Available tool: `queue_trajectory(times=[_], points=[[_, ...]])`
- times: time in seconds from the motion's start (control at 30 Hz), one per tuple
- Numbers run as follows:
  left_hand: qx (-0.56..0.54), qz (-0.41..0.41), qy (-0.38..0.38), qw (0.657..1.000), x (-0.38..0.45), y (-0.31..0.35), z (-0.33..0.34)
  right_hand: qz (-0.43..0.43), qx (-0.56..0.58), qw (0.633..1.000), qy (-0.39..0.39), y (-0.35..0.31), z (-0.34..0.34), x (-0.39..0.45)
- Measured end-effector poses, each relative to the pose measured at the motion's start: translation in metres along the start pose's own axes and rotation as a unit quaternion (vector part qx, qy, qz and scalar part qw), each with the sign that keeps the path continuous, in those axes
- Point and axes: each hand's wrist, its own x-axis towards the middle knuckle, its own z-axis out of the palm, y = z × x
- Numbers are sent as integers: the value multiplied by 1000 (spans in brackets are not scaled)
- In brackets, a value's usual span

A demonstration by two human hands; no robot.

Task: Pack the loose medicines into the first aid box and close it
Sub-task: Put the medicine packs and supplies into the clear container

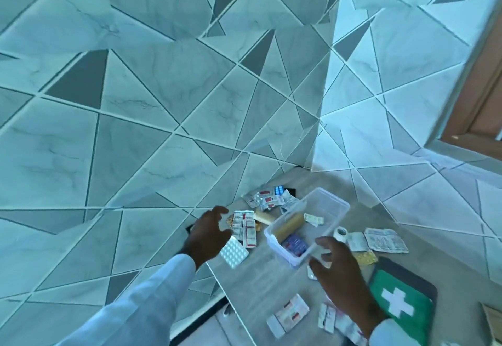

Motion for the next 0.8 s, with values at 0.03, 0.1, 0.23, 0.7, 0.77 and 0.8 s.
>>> queue_trajectory(times=[0.03, 0.1, 0.23, 0.7, 0.77, 0.8], points=[[8, -16, -19, 1000, 10, -9, 6, 12, 0, 1000, -16, 3, 15, 9], [29, -39, -57, 997, 22, -26, 18, 44, 11, 998, -47, 8, 42, 20], [55, -64, -136, 987, 52, -62, 43, 123, 24, 985, -122, 15, 99, 41], [34, -51, -280, 958, 181, -126, 87, 362, 33, 930, -52, -1, 250, 143], [17, -28, -297, 954, 183, -124, 89, 365, 9, 930, -46, 23, 270, 152], [13, -21, -303, 953, 183, -123, 90, 366, 3, 929, -50, 53, 287, 153]])
